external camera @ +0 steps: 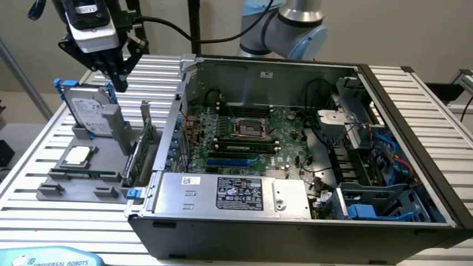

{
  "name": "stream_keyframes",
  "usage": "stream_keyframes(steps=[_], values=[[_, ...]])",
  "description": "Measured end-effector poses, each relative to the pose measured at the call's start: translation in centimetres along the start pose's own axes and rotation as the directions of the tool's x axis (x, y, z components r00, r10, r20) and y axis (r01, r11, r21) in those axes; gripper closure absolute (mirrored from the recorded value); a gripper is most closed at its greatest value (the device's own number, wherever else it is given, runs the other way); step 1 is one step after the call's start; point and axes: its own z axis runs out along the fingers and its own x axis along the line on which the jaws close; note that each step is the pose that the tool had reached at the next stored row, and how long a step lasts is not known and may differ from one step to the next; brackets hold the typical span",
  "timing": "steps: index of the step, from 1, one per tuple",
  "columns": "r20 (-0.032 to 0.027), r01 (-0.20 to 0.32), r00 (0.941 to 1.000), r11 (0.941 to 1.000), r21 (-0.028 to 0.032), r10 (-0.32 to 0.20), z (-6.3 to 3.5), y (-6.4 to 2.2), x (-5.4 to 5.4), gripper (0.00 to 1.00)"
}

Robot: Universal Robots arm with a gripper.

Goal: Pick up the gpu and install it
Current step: 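Reach for the gpu, then pick up the gpu and move the gpu toward the slot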

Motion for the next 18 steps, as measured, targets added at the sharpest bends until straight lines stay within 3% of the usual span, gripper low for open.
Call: stream_keyframes(steps=[4,18], values=[[0.0001,0.0,1.0,1.0,0.0,0.0,0.53,-0.51,1.26,0.89],[-0.0002,-0.001,1.0,1.0,0.0,0.001,0.54,-0.62,1.27,0.89]])
